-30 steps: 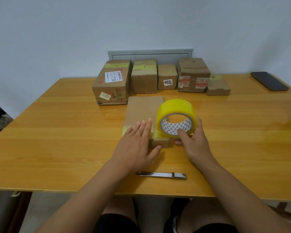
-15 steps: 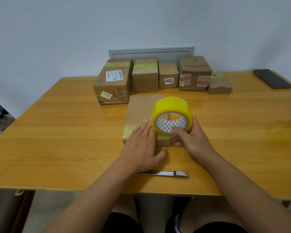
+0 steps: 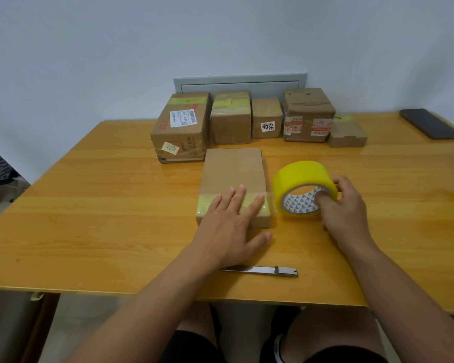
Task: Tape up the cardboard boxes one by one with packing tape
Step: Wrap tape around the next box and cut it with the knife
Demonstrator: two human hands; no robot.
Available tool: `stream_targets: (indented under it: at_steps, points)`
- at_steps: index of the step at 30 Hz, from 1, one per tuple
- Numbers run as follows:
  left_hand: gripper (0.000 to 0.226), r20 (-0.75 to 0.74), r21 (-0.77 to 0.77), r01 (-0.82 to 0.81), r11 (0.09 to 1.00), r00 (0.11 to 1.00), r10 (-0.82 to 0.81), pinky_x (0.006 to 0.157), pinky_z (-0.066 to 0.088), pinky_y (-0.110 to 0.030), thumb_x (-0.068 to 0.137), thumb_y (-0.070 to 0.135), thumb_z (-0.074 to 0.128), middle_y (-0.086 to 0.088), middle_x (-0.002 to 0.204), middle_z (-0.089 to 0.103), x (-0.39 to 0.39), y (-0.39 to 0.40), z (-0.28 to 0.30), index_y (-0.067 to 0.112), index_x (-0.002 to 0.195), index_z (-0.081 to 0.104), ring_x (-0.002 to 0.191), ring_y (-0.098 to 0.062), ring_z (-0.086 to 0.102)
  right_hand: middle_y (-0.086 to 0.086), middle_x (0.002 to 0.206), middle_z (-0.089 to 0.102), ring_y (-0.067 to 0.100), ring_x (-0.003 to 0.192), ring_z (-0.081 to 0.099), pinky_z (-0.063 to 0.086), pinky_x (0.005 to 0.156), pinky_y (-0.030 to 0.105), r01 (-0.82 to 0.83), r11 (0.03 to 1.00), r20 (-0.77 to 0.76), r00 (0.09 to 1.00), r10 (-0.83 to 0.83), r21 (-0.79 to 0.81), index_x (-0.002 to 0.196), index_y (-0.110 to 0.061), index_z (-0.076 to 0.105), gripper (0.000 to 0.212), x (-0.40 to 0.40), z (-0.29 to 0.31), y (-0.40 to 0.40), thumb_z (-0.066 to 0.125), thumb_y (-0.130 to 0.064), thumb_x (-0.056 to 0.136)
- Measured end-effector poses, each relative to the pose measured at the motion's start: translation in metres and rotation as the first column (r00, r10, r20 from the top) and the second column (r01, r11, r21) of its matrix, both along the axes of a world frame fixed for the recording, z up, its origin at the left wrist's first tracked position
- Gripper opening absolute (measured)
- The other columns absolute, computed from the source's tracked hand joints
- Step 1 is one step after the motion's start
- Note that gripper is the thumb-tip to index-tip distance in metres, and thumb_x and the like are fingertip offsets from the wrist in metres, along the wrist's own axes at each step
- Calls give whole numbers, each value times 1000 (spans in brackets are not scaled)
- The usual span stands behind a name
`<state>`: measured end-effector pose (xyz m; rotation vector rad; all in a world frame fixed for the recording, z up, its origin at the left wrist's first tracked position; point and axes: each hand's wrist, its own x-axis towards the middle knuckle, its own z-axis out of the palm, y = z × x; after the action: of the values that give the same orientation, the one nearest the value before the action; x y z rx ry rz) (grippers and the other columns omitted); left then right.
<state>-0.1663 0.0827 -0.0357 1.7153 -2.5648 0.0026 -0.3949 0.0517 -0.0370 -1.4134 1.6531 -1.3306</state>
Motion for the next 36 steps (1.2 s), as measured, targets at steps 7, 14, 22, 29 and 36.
stream_targets:
  at_steps: [7, 14, 22, 29, 36]
  points:
    - [82, 72, -16, 29, 999, 997, -27, 120, -1, -57, 95, 69, 23, 6, 164, -12, -8, -1, 2, 24, 157, -6, 150, -18, -15, 5, 106, 63, 24, 96, 58, 49, 81, 38, -33, 999, -110, 993, 29, -28, 115, -19, 57, 29, 4, -6, 0, 59, -7, 89]
    - [73, 29, -44, 36, 998, 999, -34, 122, 11, -49, 99, 59, 34, 4, 164, 10, -14, -7, 9, 28, 157, 2, 150, -20, 8, 0, 104, 60, 19, 92, 56, 43, 74, 30, -60, 998, -151, 987, 58, -11, 130, -19, 50, 40, 6, -6, 2, 56, -7, 92]
    - [69, 73, -87, 44, 995, 997, -38, 115, 27, -44, 99, 51, 43, 5, 161, 19, -14, -12, 17, 31, 156, 10, 146, -22, 21, -4, 100, 60, 21, 91, 59, 52, 79, 41, -70, 997, -70, 995, 72, 31, 129, -23, 49, 38, 2, -6, 1, 54, -10, 94]
    - [64, -135, -250, -25, 968, 991, -9, 88, 49, -38, 99, 51, 46, 6, 155, 33, -10, -6, 20, 29, 155, 23, 135, -21, 37, 5, 102, 63, 15, 72, 59, 47, 48, 18, -81, 997, 158, 984, 80, 5, 126, -14, 55, 33, 10, 6, 5, 56, -7, 94]
    - [61, -729, -351, -209, 913, 672, -127, 92, 46, -18, 97, 38, 51, 1, 141, 41, -5, 10, 18, 14, 150, 34, 122, -13, 48, -5, 115, 64, 1, 83, 65, 50, 57, 18, -214, 943, 304, 908, 288, -253, 140, -16, 47, 53, 47, 57, 17, 66, -7, 91]
